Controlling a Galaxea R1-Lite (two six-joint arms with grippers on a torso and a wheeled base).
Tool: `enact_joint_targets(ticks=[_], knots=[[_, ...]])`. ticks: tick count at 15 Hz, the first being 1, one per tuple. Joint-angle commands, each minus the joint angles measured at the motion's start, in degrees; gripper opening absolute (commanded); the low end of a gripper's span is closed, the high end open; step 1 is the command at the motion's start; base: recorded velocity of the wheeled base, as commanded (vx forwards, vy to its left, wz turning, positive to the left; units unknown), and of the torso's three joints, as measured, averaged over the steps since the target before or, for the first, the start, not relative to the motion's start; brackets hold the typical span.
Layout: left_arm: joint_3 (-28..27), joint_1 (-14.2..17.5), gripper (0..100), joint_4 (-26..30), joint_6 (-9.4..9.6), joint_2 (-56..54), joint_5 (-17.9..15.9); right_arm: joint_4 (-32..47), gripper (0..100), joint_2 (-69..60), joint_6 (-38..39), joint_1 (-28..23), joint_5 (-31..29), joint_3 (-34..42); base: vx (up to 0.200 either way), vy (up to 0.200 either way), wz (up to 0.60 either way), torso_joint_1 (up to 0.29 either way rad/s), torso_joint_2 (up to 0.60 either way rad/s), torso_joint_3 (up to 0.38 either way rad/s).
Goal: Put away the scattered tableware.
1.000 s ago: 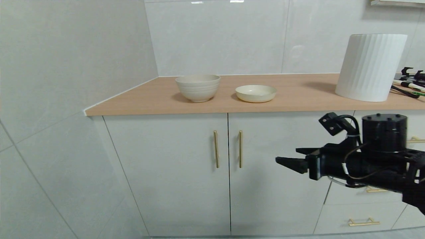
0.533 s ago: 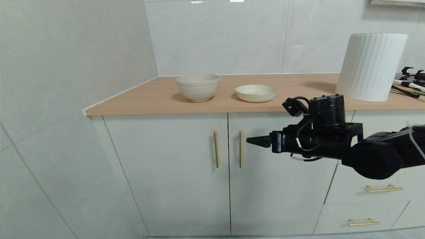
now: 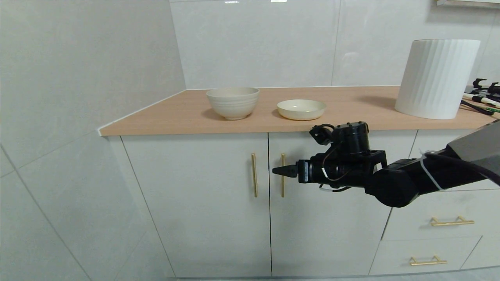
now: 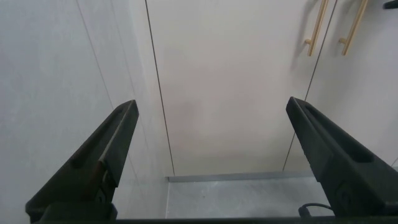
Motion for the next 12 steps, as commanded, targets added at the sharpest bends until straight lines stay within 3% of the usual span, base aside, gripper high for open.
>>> enact_joint_targets(ticks=[1, 12], knots=[[0.01, 0.02, 100, -0.03, -0.01, 0.02, 0.0, -0.71, 100, 2.26, 0.06, 0.4, -0.01, -0.29, 0.0, 0.0, 0.0, 0.0, 0.0, 0.0], [0.01, 0.02, 100, 0.06, -0.01, 0.02, 0.0, -13.1, 100, 10.52, 4.63, 3.12, -1.15, -1.96, 0.0, 0.0, 0.0, 0.0, 0.0, 0.0]])
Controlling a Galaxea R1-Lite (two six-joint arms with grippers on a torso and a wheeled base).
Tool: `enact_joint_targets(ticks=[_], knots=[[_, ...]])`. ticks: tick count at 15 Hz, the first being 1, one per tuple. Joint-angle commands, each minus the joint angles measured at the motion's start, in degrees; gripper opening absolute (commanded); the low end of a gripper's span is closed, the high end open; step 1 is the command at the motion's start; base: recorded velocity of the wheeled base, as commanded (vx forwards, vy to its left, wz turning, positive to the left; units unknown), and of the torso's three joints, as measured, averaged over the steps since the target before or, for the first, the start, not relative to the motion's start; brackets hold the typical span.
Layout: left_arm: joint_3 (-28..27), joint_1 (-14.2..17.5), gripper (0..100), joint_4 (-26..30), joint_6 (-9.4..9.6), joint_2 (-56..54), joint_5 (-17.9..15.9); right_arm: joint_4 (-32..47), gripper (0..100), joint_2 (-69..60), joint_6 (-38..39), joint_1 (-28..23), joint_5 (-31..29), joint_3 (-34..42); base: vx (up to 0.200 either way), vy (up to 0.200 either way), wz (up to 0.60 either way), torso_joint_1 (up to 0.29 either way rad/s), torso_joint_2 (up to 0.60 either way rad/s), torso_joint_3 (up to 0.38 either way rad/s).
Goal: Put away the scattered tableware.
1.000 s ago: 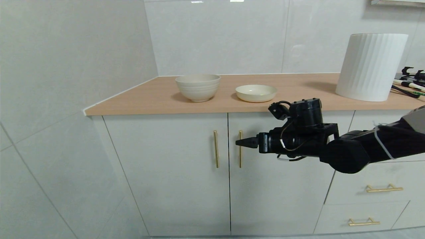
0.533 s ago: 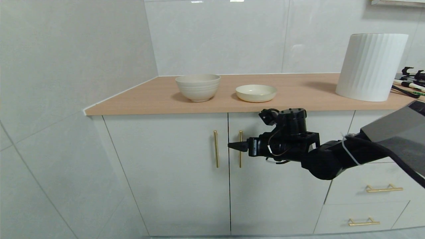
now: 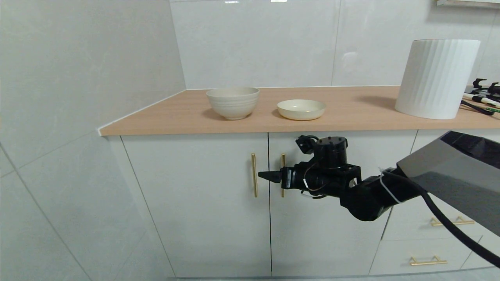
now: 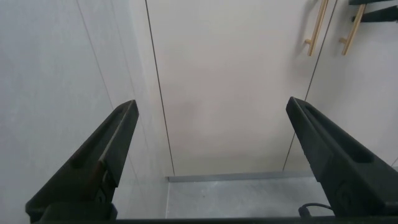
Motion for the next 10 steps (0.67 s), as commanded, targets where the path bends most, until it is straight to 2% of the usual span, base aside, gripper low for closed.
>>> enact_joint_targets(ticks=[1, 10], knots=[[0.01, 0.02, 100, -0.03, 0.02, 0.02, 0.0, -0.27, 100, 1.38, 0.12, 0.28, 0.0, -0.04, 0.0, 0.0, 0.0, 0.0, 0.0, 0.0], [0.01, 0.02, 100, -0.03, 0.02, 0.02, 0.0, -0.54, 100, -3.19, 1.53, 1.78, 2.54, 4.89, 0.0, 0.0, 0.0, 0.0, 0.0, 0.0]])
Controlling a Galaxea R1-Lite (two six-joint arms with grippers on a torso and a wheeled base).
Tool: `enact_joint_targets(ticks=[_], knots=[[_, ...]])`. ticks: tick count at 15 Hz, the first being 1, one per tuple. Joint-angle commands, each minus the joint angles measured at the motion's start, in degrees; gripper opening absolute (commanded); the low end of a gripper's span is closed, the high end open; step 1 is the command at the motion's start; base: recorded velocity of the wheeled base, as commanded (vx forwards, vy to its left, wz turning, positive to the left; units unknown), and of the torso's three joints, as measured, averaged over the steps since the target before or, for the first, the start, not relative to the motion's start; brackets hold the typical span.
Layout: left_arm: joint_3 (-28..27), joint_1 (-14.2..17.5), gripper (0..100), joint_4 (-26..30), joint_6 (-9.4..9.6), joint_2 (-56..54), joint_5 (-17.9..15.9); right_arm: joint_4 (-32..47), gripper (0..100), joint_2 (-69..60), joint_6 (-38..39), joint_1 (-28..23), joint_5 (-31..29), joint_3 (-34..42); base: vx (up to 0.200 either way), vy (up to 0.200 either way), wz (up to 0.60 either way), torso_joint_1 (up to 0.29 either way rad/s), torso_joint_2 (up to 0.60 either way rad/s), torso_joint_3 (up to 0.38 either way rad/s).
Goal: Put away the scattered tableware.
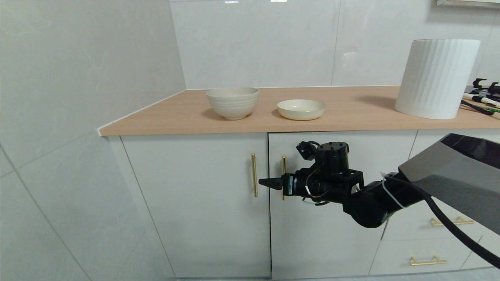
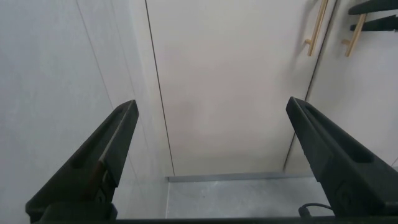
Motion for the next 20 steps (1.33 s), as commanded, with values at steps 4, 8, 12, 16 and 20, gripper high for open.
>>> enact_joint_targets(ticks=[4, 8, 12, 16, 20], knots=[[0.01, 0.02, 100, 0.06, 0.02, 0.02, 0.0, -2.02, 100, -6.53, 0.1, 2.18, 0.71, 7.13, 0.0, 0.0, 0.0, 0.0, 0.0, 0.0], [0.01, 0.02, 100, 0.06, 0.02, 0.02, -0.08, -4.48, 100, -10.84, 1.07, 5.17, 1.5, 13.81, 0.0, 0.0, 0.0, 0.0, 0.0, 0.0], [-5.18, -0.16, 100, -0.73, 1.95, 0.29, -3.07, -7.56, 100, -13.48, 1.07, 5.43, 1.59, 18.55, 0.0, 0.0, 0.0, 0.0, 0.0, 0.0], [-27.24, -2.8, 100, 10.52, 1.6, 22.52, -22.85, -7.56, 100, -13.83, 1.07, 6.66, 1.5, 19.34, 0.0, 0.0, 0.0, 0.0, 0.0, 0.0], [-38.84, -3.85, 100, 4.37, 1.07, 55.4, -35.5, -7.56, 100, -14.97, 1.07, 6.75, 1.5, 20.22, 0.0, 0.0, 0.0, 0.0, 0.0, 0.0]])
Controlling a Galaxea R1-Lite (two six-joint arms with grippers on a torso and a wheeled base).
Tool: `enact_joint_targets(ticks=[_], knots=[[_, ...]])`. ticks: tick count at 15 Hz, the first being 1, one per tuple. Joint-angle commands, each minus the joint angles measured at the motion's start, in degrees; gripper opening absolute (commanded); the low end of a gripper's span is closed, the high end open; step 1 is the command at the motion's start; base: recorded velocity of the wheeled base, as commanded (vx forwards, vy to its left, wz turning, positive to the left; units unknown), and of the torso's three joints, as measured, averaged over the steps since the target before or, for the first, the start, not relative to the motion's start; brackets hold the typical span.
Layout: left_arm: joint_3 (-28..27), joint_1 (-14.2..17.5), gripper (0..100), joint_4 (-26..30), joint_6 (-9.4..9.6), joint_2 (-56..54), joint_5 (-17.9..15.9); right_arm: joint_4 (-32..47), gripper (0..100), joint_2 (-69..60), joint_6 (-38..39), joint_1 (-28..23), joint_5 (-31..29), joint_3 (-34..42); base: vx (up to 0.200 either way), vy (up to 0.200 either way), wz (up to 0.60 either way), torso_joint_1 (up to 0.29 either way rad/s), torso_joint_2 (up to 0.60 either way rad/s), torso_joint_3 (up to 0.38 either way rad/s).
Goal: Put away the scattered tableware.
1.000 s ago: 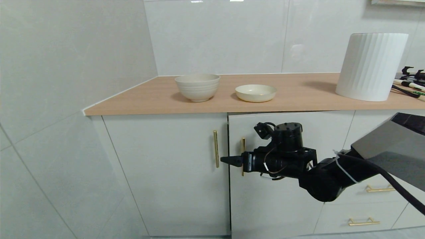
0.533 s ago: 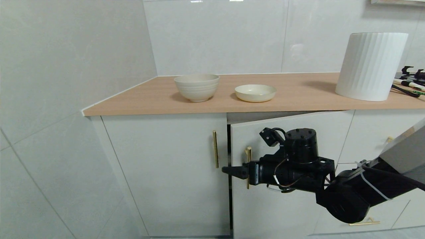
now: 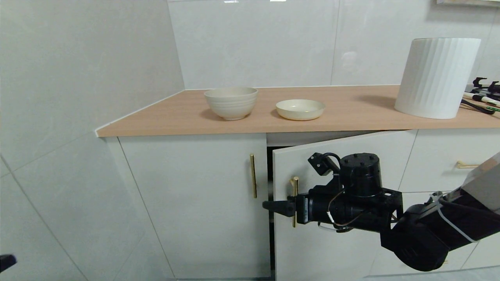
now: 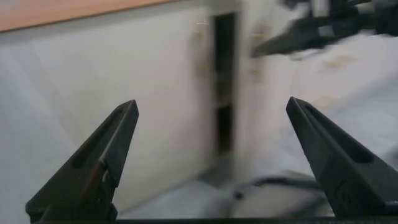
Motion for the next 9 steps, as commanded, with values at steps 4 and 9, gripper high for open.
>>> enact_joint_targets(ticks=[4, 9], knots=[[-10.49, -9.79, 100, -21.76, -1.44, 52.99, -9.02, -0.35, 100, -1.98, 0.05, 0.09, 0.25, 0.99, 0.0, 0.0, 0.0, 0.0, 0.0, 0.0], [-7.24, -17.34, 100, -39.43, -3.63, 70.04, -8.75, -0.44, 100, -2.68, -0.04, 0.18, 0.25, 1.61, 0.0, 0.0, 0.0, 0.0, 0.0, 0.0]])
